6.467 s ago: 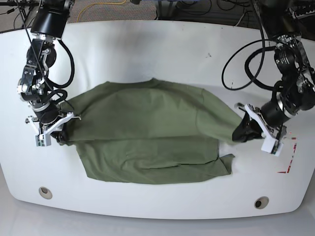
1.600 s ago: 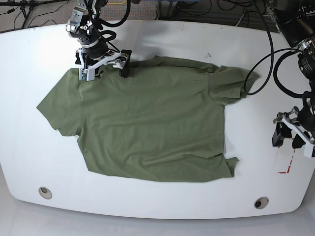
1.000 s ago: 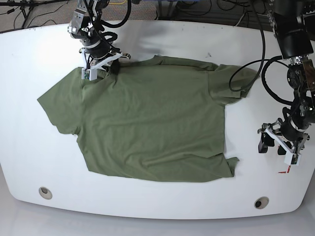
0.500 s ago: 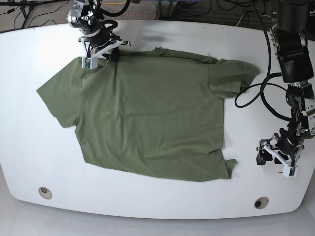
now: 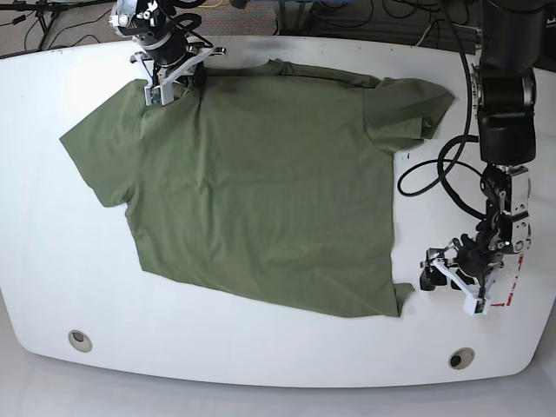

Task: Fold the T-shirt properly
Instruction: 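Move the left gripper to the shirt's hem corner and grasp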

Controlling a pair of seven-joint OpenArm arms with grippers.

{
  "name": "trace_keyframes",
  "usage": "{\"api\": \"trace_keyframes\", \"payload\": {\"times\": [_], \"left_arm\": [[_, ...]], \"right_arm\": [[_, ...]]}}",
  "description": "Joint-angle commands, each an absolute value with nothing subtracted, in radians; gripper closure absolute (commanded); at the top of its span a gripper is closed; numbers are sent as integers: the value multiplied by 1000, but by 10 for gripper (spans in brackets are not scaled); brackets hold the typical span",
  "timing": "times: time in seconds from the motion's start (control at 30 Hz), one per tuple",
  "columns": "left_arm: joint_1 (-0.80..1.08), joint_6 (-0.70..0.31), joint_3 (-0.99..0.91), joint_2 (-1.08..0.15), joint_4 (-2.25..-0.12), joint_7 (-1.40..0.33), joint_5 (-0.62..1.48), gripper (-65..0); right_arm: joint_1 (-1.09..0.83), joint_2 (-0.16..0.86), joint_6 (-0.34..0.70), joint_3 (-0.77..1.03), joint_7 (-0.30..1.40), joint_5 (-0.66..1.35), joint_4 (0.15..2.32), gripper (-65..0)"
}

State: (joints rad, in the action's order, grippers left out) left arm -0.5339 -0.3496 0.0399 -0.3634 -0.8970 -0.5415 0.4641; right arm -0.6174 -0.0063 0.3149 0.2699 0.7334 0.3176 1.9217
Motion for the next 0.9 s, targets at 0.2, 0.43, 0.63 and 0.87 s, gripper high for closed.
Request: {"api": "trace_keyframes", "payload": {"times": [0.2,0.43,0.63,0.87], "left_arm": [[-573,-354,58,-308,-796,-487,472,-414],[-573,-352,58,-269,-748,-484,472,-414],[-572,-352,58,-232,-704,-461,470,-414],[-576,-352,59,-194,-628,-460,469,-414]], "right_arm": [[-636,-1,312,266,748,303,1933,-5],[-625,-1,312,265,748,303,1933,-5],[-621,-1,312,268,748,303,1933,-5],[-610,-1,314,269,748,303,1933,-5]]}}
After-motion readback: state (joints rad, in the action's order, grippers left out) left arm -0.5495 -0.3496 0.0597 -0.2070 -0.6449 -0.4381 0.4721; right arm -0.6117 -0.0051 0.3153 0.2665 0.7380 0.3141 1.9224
